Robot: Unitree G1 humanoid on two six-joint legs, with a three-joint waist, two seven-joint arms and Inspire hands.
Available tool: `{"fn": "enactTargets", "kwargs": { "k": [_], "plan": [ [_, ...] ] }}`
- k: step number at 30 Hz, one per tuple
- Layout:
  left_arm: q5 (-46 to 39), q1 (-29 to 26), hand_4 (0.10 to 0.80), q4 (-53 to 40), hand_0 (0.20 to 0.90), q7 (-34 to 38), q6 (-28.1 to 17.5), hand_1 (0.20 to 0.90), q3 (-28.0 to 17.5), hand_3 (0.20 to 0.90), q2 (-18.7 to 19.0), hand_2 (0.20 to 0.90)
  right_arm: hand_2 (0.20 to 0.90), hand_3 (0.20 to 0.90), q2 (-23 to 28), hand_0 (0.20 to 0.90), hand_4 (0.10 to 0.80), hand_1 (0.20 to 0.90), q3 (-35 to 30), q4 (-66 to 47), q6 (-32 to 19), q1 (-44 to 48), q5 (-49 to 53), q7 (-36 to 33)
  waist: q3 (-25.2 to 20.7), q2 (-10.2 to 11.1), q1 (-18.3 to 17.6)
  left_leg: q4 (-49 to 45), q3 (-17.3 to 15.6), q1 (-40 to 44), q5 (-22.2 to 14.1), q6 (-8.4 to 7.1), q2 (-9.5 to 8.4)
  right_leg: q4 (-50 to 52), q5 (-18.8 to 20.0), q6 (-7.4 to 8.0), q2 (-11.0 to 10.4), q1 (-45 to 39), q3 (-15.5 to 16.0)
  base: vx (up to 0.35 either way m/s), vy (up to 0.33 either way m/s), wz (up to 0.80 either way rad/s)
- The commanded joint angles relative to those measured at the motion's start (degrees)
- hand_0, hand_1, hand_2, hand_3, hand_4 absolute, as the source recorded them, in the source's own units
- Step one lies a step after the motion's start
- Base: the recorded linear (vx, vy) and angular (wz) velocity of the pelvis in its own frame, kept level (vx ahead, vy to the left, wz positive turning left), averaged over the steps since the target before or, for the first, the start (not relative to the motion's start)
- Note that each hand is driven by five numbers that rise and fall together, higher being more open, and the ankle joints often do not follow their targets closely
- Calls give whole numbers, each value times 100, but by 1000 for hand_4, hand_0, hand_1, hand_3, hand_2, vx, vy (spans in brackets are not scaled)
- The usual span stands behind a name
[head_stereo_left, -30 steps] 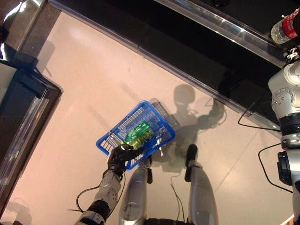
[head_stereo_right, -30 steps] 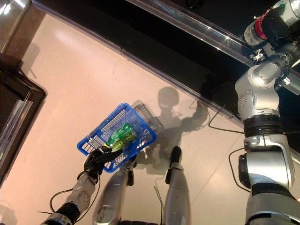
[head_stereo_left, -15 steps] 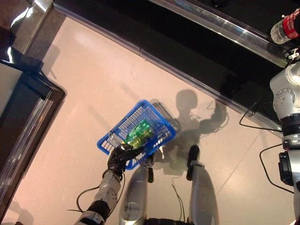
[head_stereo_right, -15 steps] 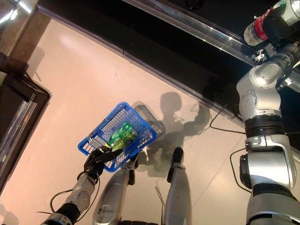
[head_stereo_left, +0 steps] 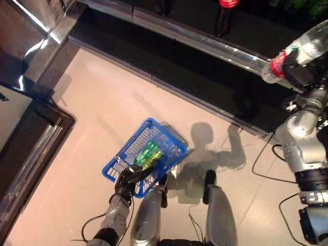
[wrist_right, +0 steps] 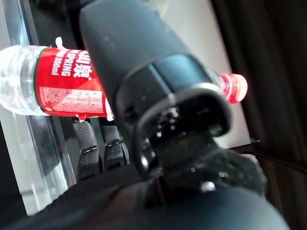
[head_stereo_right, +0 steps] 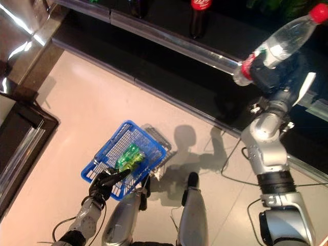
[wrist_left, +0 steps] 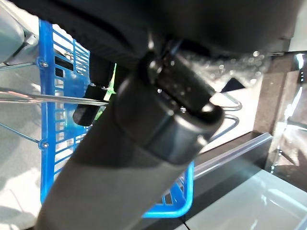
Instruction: Pick up the drink and place into the basket.
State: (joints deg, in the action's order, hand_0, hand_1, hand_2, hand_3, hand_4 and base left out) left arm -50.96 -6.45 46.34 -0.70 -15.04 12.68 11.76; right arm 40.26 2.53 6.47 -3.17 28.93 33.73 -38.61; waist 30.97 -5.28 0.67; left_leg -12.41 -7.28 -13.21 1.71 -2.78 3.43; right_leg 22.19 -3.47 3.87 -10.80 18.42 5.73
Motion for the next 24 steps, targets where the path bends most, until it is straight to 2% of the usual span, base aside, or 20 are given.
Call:
{"fn": "enactTargets", "kwargs": {
  "k": [1,7,16,20,24],
  "plan": [
    [-5,805,100,-1180,300,-378,-952,300,-482,200,646,300,300,200,330,300,100,300,-929,-1457,-912,616,-654,499,-506,172,33,-758,263,204,-413,-89,39,-33,-316,-303,98,-662,262,0,0,0],
    [-190,1059,100,-1954,300,-630,-860,300,-557,200,681,300,300,200,-158,300,100,300,-823,-2216,-798,-125,-405,1319,-774,282,37,-672,294,555,-463,-105,62,-135,-364,-322,168,-1085,264,28,24,0],
    [-311,1331,100,-3231,300,-1075,-614,300,-541,200,825,300,300,200,-672,300,100,300,-224,-2991,-571,-835,89,2483,-1063,409,146,-22,314,1014,-391,-92,34,-727,-209,-195,281,-1589,232,4,4,4],
    [-433,1374,100,-3762,300,-1294,-513,300,-447,200,895,300,300,200,-807,300,100,300,144,-3198,-428,-949,197,2823,-1124,412,224,200,369,1117,-298,-97,25,-937,-136,-147,313,-1734,273,-20,-4,11],
    [-713,1334,100,-4565,300,-1385,-246,300,-328,200,1018,300,300,200,-872,300,100,300,615,-3295,-253,-941,144,2843,-1190,410,333,369,445,1187,-212,-102,20,-1088,-73,-103,317,-1852,352,-10,-2,9]
  ]
}}
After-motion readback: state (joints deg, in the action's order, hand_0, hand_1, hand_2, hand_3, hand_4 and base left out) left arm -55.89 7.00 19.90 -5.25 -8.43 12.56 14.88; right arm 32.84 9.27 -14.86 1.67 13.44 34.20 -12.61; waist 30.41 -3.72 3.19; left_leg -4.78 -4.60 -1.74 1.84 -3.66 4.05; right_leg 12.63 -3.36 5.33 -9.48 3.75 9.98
